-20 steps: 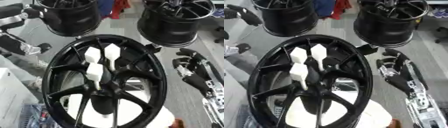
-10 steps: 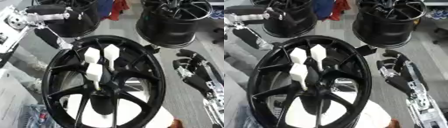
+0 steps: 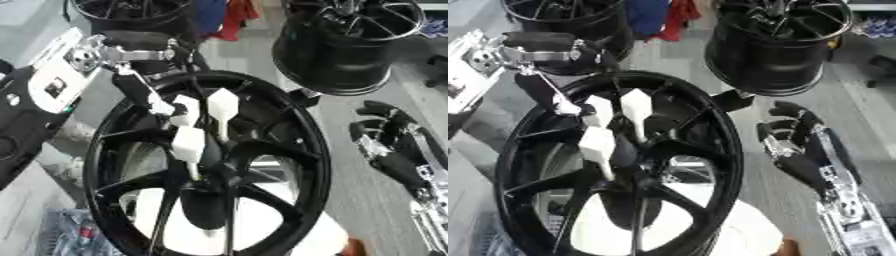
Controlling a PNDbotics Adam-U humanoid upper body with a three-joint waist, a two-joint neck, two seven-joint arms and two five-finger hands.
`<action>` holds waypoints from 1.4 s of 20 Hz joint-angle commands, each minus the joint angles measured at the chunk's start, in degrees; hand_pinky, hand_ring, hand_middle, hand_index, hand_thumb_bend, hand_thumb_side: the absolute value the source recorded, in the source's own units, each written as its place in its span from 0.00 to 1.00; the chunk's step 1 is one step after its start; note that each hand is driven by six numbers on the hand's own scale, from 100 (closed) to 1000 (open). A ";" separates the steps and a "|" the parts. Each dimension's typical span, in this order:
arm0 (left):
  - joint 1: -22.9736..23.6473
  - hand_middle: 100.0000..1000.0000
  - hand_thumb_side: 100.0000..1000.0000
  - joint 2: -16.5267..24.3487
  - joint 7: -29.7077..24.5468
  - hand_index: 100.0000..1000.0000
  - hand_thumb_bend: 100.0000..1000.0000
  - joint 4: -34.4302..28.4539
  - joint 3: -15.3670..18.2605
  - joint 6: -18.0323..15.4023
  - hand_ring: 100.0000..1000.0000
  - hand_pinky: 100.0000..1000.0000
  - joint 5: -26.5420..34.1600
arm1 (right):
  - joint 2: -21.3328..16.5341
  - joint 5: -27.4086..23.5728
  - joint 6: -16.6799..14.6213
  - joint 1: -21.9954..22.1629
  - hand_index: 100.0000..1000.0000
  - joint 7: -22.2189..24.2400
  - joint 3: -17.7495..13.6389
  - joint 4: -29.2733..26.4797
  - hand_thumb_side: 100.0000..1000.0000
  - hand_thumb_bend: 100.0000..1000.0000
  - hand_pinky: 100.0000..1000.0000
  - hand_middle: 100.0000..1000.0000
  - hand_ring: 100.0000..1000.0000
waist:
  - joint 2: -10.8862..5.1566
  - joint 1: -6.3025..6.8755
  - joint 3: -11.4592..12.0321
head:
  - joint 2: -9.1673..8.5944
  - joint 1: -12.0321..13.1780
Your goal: Pull the pin out of the wheel hub.
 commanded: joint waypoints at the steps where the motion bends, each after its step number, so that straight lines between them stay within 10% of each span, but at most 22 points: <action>1: -1.65 0.81 0.32 -0.27 -11.97 0.89 0.29 1.47 0.47 -13.41 0.76 0.73 -2.01 | -1.23 0.26 -0.10 -0.60 0.81 0.17 -0.16 -0.89 0.24 0.22 0.59 0.72 0.66 | -0.71 0.08 -0.21 | 0.02 0.35; 11: -1.46 0.71 0.29 -0.07 -11.97 0.82 0.24 4.13 -1.25 -16.85 0.65 0.62 -3.76 | -1.27 0.27 -0.09 -0.68 0.81 0.22 -0.11 -0.82 0.24 0.21 0.59 0.72 0.66 | -0.68 0.16 -0.33 | 0.02 0.42; 22: -1.98 0.29 0.08 0.62 -11.97 0.49 0.00 3.19 0.72 -16.27 0.28 0.25 -1.21 | -1.20 0.20 -0.05 -0.60 0.81 0.19 -0.12 -0.62 0.25 0.20 0.59 0.72 0.66 | -0.78 0.08 -0.15 | 0.02 0.42; 25: -3.06 0.27 0.07 1.40 -11.97 0.48 0.00 0.84 3.20 -14.57 0.27 0.24 2.12 | -1.17 0.18 -0.05 -0.54 0.81 0.19 -0.11 -0.55 0.25 0.20 0.59 0.72 0.66 | -0.86 0.08 -0.12 | 0.02 0.42; 26: -3.48 0.27 0.26 1.77 -11.97 0.48 0.00 -0.06 4.18 -13.89 0.26 0.24 3.43 | -1.16 0.18 -0.05 -0.51 0.81 0.18 -0.12 -0.53 0.25 0.20 0.59 0.72 0.66 | -0.90 0.09 -0.10 | 0.02 0.44; 28: -4.46 0.26 0.06 2.72 -11.97 0.48 0.00 -2.14 6.88 -12.25 0.26 0.24 6.00 | -1.15 0.18 -0.05 -0.46 0.81 0.17 -0.13 -0.49 0.25 0.20 0.59 0.72 0.66 | -0.98 0.10 0.01 | 0.02 0.49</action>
